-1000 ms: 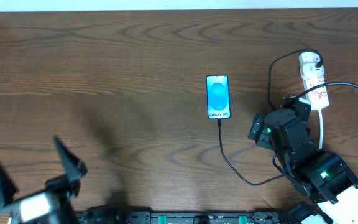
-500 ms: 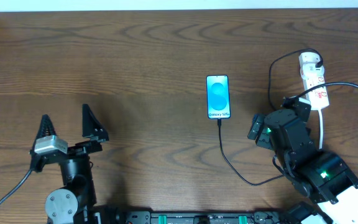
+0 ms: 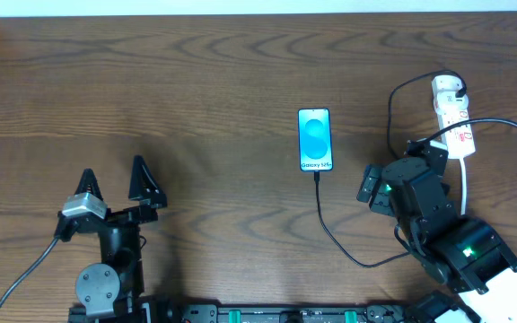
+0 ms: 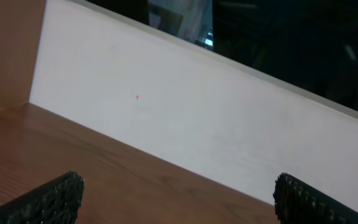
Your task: Plug charger to phone and switch on socket
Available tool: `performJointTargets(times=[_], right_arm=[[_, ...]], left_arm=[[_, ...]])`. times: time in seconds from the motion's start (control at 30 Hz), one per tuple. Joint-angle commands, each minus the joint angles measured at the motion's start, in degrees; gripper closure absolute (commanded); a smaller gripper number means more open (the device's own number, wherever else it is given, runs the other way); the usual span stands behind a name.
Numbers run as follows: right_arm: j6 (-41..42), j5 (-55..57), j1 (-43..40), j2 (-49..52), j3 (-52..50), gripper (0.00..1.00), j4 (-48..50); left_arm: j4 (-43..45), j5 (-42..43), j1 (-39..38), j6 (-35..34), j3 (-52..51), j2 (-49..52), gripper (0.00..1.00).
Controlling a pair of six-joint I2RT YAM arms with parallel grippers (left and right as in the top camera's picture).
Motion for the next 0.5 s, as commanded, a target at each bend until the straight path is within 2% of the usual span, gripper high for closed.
performJointTargets(times=[0.0, 0.17, 0.3, 0.4, 0.47], right_arm=[[-1.8, 0.9, -0.3, 0.0, 0.7, 0.06, -0.3], [-1.8, 0.9, -0.3, 0.0, 0.7, 0.07, -1.0], [-1.8, 0.9, -0.3, 0.0, 0.7, 0.07, -1.6], [-1.8, 0.9, -0.3, 0.0, 0.7, 0.17, -1.8], [-1.8, 0.9, -0.3, 0.0, 0.7, 0.33, -1.8]], left_arm=[[-0.6, 1.4, 0.2, -1.0, -2.1, -2.5, 0.02], [-0.4, 1.0, 0.2, -1.6, -5.6, -7.8, 0.02], [0.5, 0.5, 0.2, -2.0, -7.5, -8.2, 0.02], [1.0, 0.5, 0.2, -2.0, -8.9, -8.2, 0.02], [1.7, -1.5, 0.2, -2.0, -10.3, -8.2, 0.02]])
